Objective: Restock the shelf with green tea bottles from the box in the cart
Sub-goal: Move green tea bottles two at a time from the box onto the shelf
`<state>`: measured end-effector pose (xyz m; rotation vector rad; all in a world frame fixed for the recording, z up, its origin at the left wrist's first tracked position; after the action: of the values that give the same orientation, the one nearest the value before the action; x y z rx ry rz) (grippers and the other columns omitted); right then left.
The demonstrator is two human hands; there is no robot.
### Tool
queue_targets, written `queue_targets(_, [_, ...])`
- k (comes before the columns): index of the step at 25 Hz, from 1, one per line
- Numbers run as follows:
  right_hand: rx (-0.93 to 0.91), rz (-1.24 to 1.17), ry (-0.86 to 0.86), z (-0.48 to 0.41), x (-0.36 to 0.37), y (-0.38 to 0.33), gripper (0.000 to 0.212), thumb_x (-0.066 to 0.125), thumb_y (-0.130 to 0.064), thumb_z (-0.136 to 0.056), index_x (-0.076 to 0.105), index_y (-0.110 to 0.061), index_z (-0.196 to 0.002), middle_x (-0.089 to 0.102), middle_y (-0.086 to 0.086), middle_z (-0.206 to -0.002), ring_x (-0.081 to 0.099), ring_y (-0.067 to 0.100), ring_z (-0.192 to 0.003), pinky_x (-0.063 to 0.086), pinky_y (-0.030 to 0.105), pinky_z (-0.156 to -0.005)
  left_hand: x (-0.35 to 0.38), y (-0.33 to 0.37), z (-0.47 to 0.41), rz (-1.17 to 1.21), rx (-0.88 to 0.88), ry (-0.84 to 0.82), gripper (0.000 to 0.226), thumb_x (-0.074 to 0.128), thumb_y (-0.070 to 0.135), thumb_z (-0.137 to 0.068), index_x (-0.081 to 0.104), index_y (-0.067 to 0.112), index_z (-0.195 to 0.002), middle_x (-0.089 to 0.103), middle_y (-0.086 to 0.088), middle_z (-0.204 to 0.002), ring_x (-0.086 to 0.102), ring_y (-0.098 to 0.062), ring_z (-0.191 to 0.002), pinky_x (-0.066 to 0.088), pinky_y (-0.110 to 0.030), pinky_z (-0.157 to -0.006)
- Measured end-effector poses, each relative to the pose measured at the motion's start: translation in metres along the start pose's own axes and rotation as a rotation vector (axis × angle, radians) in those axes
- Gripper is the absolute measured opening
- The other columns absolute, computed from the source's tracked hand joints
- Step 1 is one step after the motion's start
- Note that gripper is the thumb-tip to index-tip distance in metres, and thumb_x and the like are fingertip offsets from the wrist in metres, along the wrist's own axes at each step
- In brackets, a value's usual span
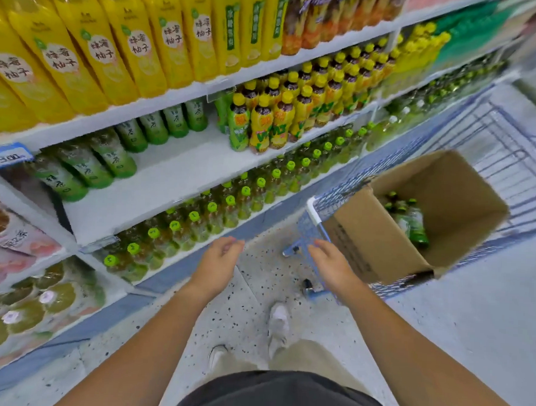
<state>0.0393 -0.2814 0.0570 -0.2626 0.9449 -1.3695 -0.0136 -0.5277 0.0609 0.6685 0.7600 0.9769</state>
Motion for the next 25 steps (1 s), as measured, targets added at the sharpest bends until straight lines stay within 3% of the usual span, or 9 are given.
queue_targets(2, [0.006, -0.021, 0.062, 0.012, -0.025, 0.014, 0.05, 0.048, -0.04, -0.102, 0.043, -0.017, -0.146, 0.045, 0.005, -0.15, 0.048, 0.022, -0.128, 0.039, 0.043, -0.108, 0.019, 0.013, 0.004, -0.009, 0.021, -0.059, 0.051, 0.047, 0.051, -0.101, 0.05, 0.022, -0.143, 0.049, 0.005, -0.142, 0.047, -0.011, -0.119, 0.034, -0.031, -0.095])
queue_targets(6, [0.034, -0.113, 0.155, 0.02, -0.089, 0.038, 0.069, 0.052, -0.053, -0.094, 0.031, -0.021, -0.153, 0.044, 0.003, -0.151, 0.048, 0.024, -0.134, 0.041, 0.047, -0.11, 0.071, 0.047, 0.007, -0.035, 0.067, -0.173, 0.049, 0.047, 0.051, -0.101, 0.051, 0.024, -0.142, 0.05, 0.002, -0.143, 0.048, -0.017, -0.128, 0.038, -0.035, -0.099])
queue_targets(9, [0.043, -0.16, 0.206, 0.012, -0.148, 0.051, 0.064, 0.051, -0.053, -0.095, 0.034, -0.025, -0.15, 0.045, -0.001, -0.148, 0.05, 0.024, -0.13, 0.042, 0.047, -0.107, 0.12, 0.081, 0.008, -0.058, 0.113, -0.211, 0.049, 0.049, 0.055, -0.098, 0.054, 0.025, -0.137, 0.054, 0.001, -0.138, 0.052, -0.017, -0.123, 0.04, -0.034, -0.095])
queue_targets(12, [0.038, -0.156, 0.208, -0.005, -0.205, 0.061, 0.057, 0.048, -0.049, -0.097, 0.039, -0.024, -0.147, 0.051, 0.001, -0.14, 0.053, 0.023, -0.122, 0.045, 0.044, -0.101, 0.176, 0.115, 0.004, -0.062, 0.133, -0.224, 0.048, 0.049, 0.056, -0.098, 0.054, 0.027, -0.136, 0.055, 0.007, -0.133, 0.053, -0.013, -0.118, 0.04, -0.033, -0.094])
queue_targets(17, [0.069, -0.189, 0.152, -0.05, -0.282, 0.093, 0.057, 0.05, -0.046, -0.096, 0.039, -0.024, -0.147, 0.05, 0.002, -0.143, 0.05, 0.023, -0.128, 0.04, 0.048, -0.11, 0.286, 0.164, -0.009, -0.029, 0.104, -0.216, 0.053, 0.047, 0.058, -0.099, 0.049, 0.026, -0.141, 0.052, 0.007, -0.137, 0.052, -0.011, -0.113, 0.04, -0.029, -0.086])
queue_targets(20, [0.117, -0.189, 0.115, -0.076, -0.316, 0.111, 0.054, 0.051, -0.046, -0.096, 0.042, -0.024, -0.145, 0.053, 0.001, -0.137, 0.053, 0.023, -0.125, 0.043, 0.047, -0.108, 0.342, 0.18, -0.024, -0.003, 0.057, -0.216, 0.054, 0.047, 0.062, -0.097, 0.051, 0.026, -0.137, 0.055, 0.006, -0.134, 0.054, -0.014, -0.115, 0.044, -0.037, -0.095])
queue_targets(23, [0.151, -0.164, 0.109, -0.106, -0.342, 0.128, 0.07, 0.056, -0.058, -0.081, 0.046, -0.024, -0.142, 0.061, 0.001, -0.125, 0.059, 0.022, -0.116, 0.046, 0.049, -0.105, 0.386, 0.193, -0.042, 0.029, 0.023, -0.245, 0.06, 0.048, 0.062, -0.096, 0.049, 0.022, -0.141, 0.054, 0.004, -0.137, 0.053, -0.014, -0.117, 0.041, -0.037, -0.098])
queue_targets(25, [0.163, -0.13, 0.121, -0.133, -0.357, 0.144, 0.079, 0.057, -0.065, -0.072, 0.049, -0.025, -0.139, 0.065, 0.0, -0.113, 0.062, 0.021, -0.109, 0.047, 0.051, -0.103, 0.406, 0.197, -0.06, 0.001, -0.011, -0.245, 0.062, 0.047, 0.064, -0.095, 0.047, 0.021, -0.141, 0.055, 0.005, -0.13, 0.056, -0.01, -0.108, 0.042, -0.037, -0.095])
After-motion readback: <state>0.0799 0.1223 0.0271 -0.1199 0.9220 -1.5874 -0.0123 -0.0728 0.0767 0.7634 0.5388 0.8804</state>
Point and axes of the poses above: each hand's wrist, its own z-axis away from the middle knuckle, its own x-axis out of the palm, y = z × x, the point moved 5 cm from there along -z, towards the middle knuckle
